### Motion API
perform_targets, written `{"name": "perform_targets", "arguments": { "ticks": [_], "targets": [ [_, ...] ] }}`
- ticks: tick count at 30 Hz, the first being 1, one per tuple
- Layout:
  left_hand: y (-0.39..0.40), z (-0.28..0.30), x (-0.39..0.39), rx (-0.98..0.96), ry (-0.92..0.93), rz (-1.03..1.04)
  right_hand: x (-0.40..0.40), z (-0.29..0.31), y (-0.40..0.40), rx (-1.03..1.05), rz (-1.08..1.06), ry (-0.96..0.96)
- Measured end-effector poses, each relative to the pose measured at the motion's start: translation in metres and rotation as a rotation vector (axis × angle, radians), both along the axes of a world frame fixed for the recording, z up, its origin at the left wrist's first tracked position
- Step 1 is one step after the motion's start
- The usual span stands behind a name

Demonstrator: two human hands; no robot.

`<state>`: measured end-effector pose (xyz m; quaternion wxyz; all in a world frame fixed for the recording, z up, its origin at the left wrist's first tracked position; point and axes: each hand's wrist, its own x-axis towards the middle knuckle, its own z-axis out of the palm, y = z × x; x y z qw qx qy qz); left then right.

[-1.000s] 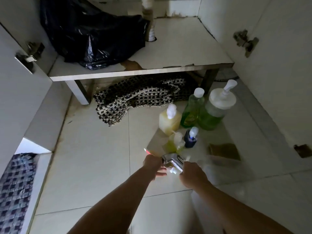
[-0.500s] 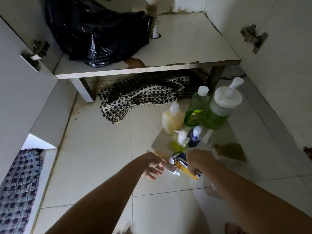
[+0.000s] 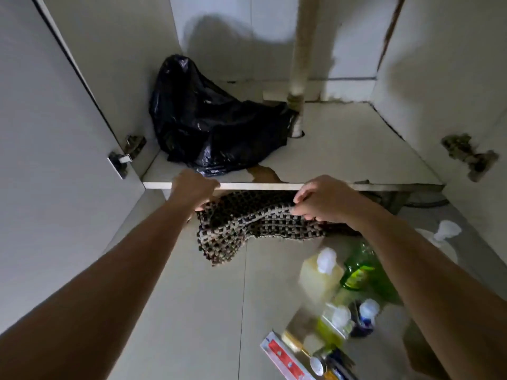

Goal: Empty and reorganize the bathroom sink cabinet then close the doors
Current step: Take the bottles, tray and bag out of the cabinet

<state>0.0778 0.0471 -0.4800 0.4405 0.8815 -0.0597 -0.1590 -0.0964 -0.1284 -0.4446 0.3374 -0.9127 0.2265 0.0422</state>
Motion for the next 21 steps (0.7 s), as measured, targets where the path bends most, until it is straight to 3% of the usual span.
{"name": "perform_targets", "arguments": {
  "ticks": [2, 6, 9, 11, 14, 21],
  "targets": [
    [0.004, 0.015, 0.027, -0.206, -0.056, 0.196, 0.042, 0.01, -0.016, -0.146, -0.003, -0.121],
    [-0.009, 0.04, 0.066, -0.526, 0.194, 0.254, 0.125, 0.02, -0.047, -0.495, 0.091, -0.155],
    [-0.029, 0.063, 0.084, -0.607, 0.352, 0.232, 0.179, 0.031, -0.062, -0.792, 0.123, -0.204],
    [-0.042, 0.072, 0.091, -0.585, 0.418, 0.21, 0.208, 0.032, -0.069, -0.909, 0.164, -0.125],
    [-0.059, 0.069, 0.097, -0.506, 0.464, 0.221, 0.228, 0.012, -0.069, -0.826, 0.192, 0.01],
    [-0.077, 0.043, 0.089, -0.412, 0.438, 0.365, 0.212, -0.04, -0.044, -0.531, 0.1, -0.238]
  ]
}}
